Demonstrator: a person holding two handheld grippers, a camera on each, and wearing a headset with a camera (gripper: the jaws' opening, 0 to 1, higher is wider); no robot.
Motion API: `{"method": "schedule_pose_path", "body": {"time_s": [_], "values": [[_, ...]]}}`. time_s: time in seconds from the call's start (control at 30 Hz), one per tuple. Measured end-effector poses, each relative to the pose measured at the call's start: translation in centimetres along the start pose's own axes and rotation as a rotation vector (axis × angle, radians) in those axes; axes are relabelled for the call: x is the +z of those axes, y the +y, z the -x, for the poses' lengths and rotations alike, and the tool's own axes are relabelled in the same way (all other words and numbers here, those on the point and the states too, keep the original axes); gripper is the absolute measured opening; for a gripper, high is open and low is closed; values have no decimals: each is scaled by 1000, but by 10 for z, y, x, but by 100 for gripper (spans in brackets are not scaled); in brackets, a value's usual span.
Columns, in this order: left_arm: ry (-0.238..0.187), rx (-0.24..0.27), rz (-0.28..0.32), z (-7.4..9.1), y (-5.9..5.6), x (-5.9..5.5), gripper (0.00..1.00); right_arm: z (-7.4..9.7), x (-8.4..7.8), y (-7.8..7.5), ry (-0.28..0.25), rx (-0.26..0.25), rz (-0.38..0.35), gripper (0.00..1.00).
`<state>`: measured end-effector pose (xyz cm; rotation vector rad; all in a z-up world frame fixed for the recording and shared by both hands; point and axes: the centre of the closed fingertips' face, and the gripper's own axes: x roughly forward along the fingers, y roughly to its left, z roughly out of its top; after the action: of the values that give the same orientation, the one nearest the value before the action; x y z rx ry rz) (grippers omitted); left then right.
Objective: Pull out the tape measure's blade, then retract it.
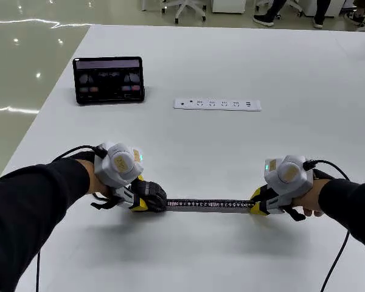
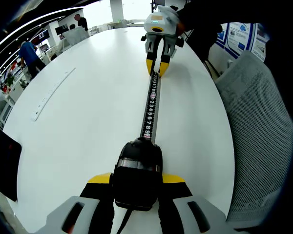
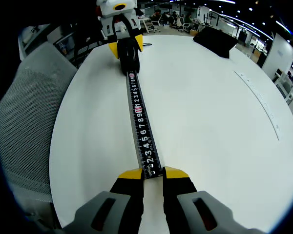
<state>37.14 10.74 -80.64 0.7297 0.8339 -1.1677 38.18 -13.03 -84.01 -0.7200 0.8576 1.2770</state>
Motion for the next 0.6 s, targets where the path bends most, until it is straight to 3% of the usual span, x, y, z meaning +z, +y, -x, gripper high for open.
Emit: {"method": "schedule_pose_path", "body": {"time_s": [0.6], "values": [[-2, 2, 3, 0, -1, 0, 31, 4, -9, -2, 13, -4, -4, 9]]}}
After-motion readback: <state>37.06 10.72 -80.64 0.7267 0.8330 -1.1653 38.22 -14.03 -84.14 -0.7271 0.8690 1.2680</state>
